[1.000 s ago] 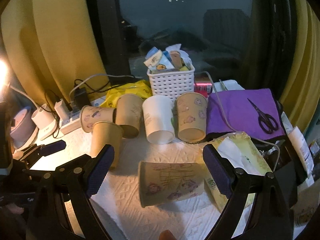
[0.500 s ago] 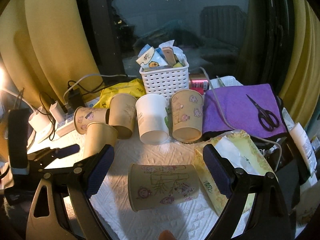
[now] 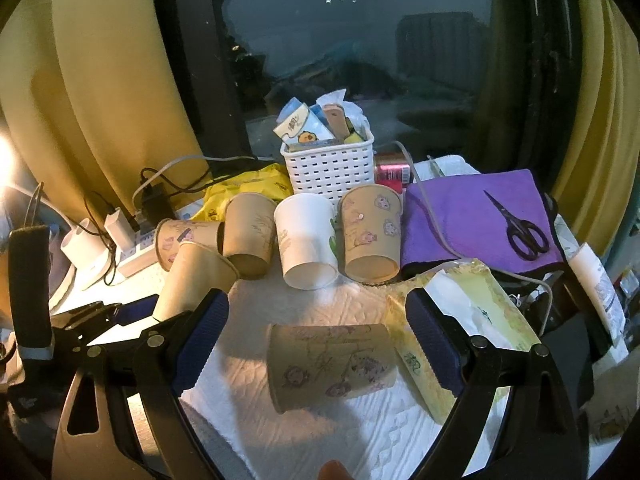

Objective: Flip cup upright
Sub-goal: 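Close the left gripper on the brown cup's base and lift it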

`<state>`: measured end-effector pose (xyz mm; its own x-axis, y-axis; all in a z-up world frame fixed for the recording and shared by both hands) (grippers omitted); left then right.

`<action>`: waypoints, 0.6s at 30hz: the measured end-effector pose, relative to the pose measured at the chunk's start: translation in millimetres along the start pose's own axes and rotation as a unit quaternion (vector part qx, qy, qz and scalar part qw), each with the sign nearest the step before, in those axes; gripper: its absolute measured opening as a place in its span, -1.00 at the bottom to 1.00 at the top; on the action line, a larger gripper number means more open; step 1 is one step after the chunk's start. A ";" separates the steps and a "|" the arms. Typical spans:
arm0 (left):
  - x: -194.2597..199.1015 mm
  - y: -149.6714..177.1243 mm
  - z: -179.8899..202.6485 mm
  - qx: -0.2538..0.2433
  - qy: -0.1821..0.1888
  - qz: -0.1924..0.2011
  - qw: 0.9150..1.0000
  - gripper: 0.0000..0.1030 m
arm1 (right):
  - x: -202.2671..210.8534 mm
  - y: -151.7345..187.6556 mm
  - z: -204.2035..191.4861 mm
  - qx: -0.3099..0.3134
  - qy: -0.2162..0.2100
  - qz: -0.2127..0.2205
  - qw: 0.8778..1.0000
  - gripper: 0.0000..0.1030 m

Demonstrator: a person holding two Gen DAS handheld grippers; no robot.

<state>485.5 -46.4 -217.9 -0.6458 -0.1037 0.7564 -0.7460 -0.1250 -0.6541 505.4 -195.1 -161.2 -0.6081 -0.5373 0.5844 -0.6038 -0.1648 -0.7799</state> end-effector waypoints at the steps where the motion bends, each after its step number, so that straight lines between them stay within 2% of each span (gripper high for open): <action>1: 5.1 0.7 -1.1 0.002 0.001 0.003 1.000 0.04 | 2.9 0.0 -2.5 0.001 0.000 0.001 1.000 0.79; 12: 62.6 17.2 -2.7 -0.023 -0.016 0.059 0.998 0.04 | 49.6 10.9 -28.7 0.012 0.007 0.017 1.000 0.79; 18: 91.7 34.2 -2.9 -0.031 -0.003 0.077 0.997 0.04 | 75.6 22.7 -47.1 0.011 0.002 0.024 1.000 0.79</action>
<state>400.3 -57.4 -170.9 -0.7524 -0.1233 0.6470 -0.6470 -0.0461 -0.7611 421.5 -200.5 -124.3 -0.6377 -0.5420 0.5473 -0.5624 -0.1580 -0.8117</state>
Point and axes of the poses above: each gripper's, at about its wrist camera, not at the fingertips, and x roughly against the way its jaws point, z to its right, y to its underside, the point moved 10 cm from there along -x, roughly the way its jaws point, and after that the axes turned 13 degrees about -y, right-handed, at the moved point
